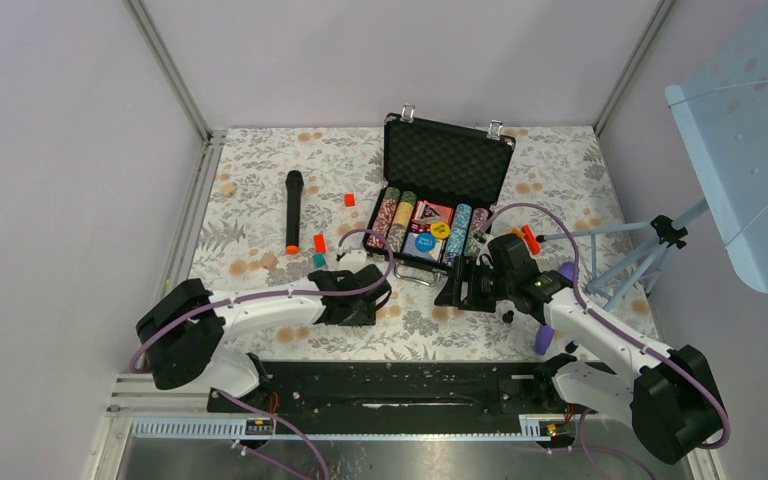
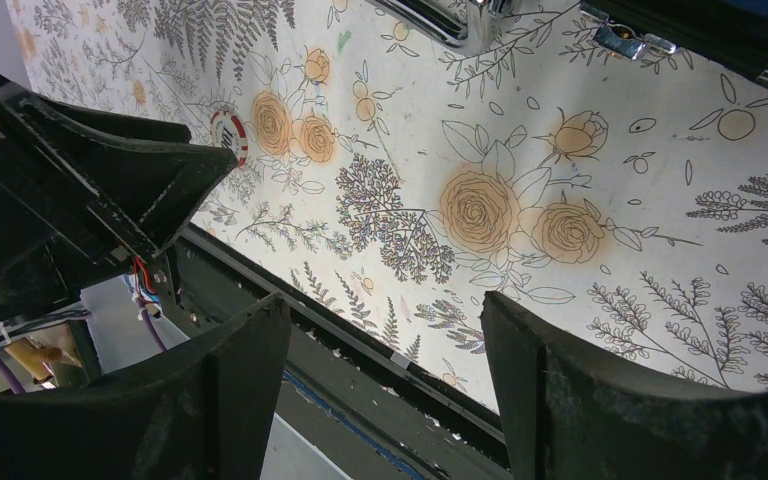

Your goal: Pack up texas hold em set

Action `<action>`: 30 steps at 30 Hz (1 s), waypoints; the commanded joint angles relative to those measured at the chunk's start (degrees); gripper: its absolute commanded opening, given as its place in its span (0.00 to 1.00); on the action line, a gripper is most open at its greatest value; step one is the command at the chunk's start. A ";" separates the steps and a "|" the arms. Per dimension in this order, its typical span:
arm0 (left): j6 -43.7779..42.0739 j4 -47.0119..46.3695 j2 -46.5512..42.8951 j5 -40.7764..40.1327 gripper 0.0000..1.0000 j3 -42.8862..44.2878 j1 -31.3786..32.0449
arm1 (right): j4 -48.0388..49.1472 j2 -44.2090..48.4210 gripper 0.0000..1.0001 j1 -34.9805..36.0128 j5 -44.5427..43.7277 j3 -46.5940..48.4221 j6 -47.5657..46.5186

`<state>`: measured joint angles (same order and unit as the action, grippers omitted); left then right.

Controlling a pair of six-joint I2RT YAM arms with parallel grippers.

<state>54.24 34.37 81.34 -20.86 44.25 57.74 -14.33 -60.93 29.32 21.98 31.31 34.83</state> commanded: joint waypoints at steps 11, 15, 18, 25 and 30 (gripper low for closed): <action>-0.07 -4.04 4.91 2.11 0.51 -1.08 0.33 | 0.18 0.11 0.77 0.65 0.39 0.57 -0.33; -0.01 -4.43 4.97 1.80 0.48 -1.60 0.36 | 0.21 -0.05 0.77 0.65 0.39 0.44 -0.39; -0.05 -4.57 5.22 1.79 0.45 -1.71 0.33 | 0.23 0.17 0.77 0.65 0.38 0.41 -0.38; -0.21 -4.66 5.72 1.65 0.38 -1.79 0.30 | 0.08 0.41 0.77 0.61 0.40 0.13 -0.38; -0.44 -3.98 4.56 1.39 0.37 -1.38 0.34 | 0.06 0.39 0.77 0.60 0.39 0.12 -0.40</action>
<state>53.56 31.55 85.25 -20.40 43.99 57.80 -14.37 -60.93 29.32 22.00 31.29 34.81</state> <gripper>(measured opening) 0.410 0.769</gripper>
